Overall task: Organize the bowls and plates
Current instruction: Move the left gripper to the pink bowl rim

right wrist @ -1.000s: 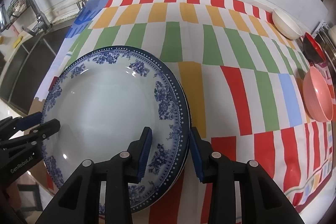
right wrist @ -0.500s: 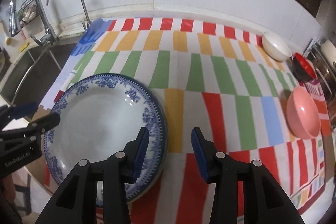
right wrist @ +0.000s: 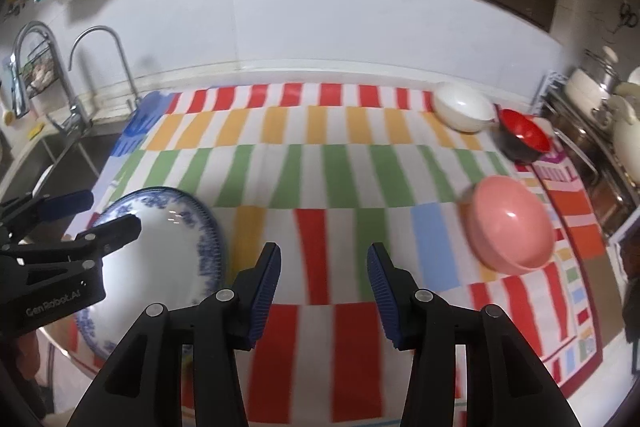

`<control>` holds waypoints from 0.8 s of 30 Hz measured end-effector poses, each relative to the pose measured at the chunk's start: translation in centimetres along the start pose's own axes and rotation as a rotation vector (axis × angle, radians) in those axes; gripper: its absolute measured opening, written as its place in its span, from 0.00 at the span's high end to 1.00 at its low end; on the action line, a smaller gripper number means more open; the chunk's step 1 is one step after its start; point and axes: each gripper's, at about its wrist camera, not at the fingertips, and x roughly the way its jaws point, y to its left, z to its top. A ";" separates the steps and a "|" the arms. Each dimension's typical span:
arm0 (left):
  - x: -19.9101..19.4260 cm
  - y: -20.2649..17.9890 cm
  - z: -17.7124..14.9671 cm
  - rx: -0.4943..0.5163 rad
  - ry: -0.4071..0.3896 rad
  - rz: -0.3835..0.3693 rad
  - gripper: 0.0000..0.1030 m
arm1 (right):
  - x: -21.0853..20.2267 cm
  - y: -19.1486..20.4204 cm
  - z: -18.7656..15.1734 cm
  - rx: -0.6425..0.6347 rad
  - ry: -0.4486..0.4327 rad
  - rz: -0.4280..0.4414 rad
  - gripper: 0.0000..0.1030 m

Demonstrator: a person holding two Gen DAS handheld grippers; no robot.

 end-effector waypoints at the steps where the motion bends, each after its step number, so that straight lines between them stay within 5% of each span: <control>1: 0.0 -0.7 0.3 0.010 -0.006 -0.009 0.34 | -0.2 -0.9 0.0 0.013 -0.002 -0.005 0.55; 24: 3.4 -15.8 6.4 0.184 -0.020 -0.200 0.31 | -0.4 -16.9 -0.1 0.238 -0.026 -0.129 0.55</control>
